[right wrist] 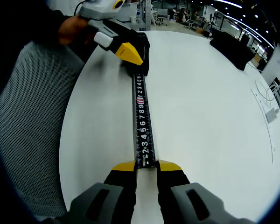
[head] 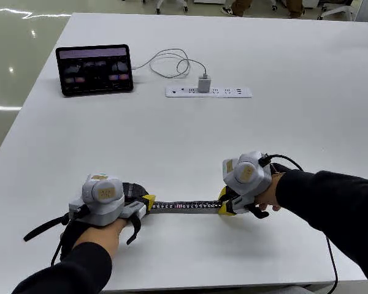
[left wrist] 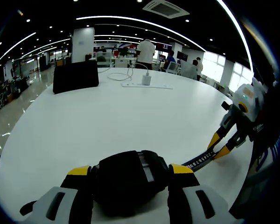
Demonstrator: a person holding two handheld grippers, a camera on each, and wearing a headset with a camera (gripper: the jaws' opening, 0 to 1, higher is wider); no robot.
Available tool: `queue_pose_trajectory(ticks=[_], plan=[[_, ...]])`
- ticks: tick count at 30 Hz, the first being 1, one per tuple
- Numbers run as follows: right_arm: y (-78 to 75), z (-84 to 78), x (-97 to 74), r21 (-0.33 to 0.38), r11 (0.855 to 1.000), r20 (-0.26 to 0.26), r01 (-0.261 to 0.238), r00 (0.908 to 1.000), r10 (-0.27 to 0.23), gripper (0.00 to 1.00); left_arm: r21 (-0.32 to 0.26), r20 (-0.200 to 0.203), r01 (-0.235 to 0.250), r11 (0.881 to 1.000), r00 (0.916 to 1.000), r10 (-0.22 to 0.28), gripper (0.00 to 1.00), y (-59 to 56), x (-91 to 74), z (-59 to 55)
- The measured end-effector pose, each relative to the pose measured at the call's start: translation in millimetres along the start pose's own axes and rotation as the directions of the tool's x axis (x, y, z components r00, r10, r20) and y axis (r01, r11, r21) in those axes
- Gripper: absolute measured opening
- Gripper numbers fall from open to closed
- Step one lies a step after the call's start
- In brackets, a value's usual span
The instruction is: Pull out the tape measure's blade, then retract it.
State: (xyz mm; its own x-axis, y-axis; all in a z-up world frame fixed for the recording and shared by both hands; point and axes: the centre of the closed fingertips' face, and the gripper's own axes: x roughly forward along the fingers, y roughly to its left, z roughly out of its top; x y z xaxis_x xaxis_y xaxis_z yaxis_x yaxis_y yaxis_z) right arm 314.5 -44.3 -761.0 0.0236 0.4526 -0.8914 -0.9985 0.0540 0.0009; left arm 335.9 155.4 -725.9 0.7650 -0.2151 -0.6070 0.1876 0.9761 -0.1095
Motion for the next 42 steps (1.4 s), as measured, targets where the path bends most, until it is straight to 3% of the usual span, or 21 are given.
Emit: queue_pose_trajectory(ticks=[42], plan=[[2.8,22.4,11.9,-0.006,1.0,0.051,-0.003,0.9987,0.003,0.12,0.001,0.003,0.0,1.0,1.0,0.0,0.61,-0.4,-0.4,-0.1]])
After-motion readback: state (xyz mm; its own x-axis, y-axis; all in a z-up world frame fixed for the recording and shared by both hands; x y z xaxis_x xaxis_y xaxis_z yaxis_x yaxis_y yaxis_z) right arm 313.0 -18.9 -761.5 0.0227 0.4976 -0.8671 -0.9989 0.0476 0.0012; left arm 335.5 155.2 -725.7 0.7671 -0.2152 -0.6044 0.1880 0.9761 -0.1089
